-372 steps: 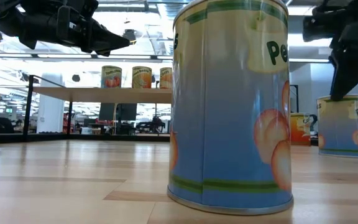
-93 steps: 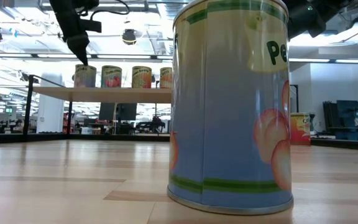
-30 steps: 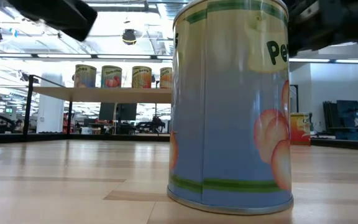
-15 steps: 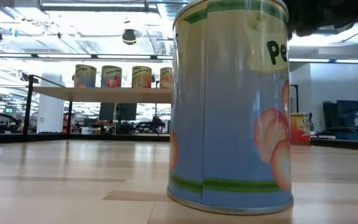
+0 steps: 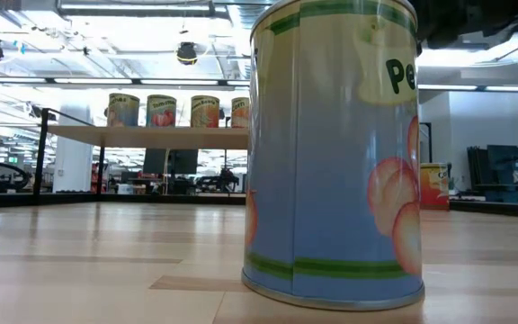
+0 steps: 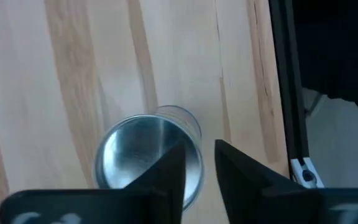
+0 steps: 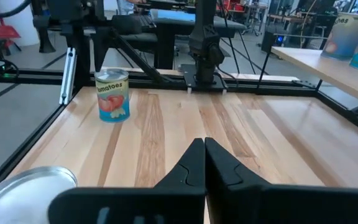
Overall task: Pick and place cans onto a shelf
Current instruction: Put the canned tomatoes on the shelf aligned with the other canned tomatoes
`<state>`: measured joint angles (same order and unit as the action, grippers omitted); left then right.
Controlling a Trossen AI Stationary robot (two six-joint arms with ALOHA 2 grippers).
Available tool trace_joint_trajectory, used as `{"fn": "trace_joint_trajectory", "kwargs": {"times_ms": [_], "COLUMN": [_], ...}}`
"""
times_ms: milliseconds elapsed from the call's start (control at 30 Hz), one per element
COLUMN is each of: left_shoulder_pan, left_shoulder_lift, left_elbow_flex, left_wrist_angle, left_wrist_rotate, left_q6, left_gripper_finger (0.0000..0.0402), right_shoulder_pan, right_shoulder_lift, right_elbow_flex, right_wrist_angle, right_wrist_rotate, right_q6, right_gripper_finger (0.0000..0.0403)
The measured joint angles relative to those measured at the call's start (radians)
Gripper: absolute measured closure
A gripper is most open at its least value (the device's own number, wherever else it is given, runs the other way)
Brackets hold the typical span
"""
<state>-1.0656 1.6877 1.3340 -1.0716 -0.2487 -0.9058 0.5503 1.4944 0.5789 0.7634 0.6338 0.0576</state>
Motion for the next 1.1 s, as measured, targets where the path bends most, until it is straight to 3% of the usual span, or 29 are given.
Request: {"fn": "trace_joint_trajectory", "kwargs": {"times_ms": [167, 333, 733, 867, 1100], "left_shoulder_pan": [0.003, 0.02, 0.024, 0.024, 0.066], "left_shoulder_lift": [0.01, 0.01, 0.056, 0.056, -0.029], "left_elbow_flex": [0.001, 0.001, 0.002, 0.002, -0.003], "left_wrist_angle": [-0.018, -0.048, -0.026, -0.034, -0.037], "left_wrist_rotate": [0.001, 0.0, -0.001, -0.015, -0.059], "left_q6": [-0.008, -0.06, -0.068, -0.053, -0.031], "left_gripper_finger": [0.0283, 0.0277, 0.0333, 0.0378, 0.0401], "right_shoulder_pan": [0.0, -0.001, -0.001, -0.003, -0.009], "right_shoulder_lift": [0.0, 0.0, 0.0, 0.0, 0.0], "right_elbow_flex": [0.0, 0.0, 0.0, 0.0, 0.0], "right_wrist_angle": [-0.003, -0.002, -0.001, -0.001, 0.0], "right_wrist_rotate": [0.0, 0.0, 0.0, 0.0, 0.0], "right_q6": [-0.002, -0.01, -0.035, -0.043, -0.047], "right_gripper_finger": [0.0392, 0.0392, 0.0392, 0.0392, 0.0392]}}
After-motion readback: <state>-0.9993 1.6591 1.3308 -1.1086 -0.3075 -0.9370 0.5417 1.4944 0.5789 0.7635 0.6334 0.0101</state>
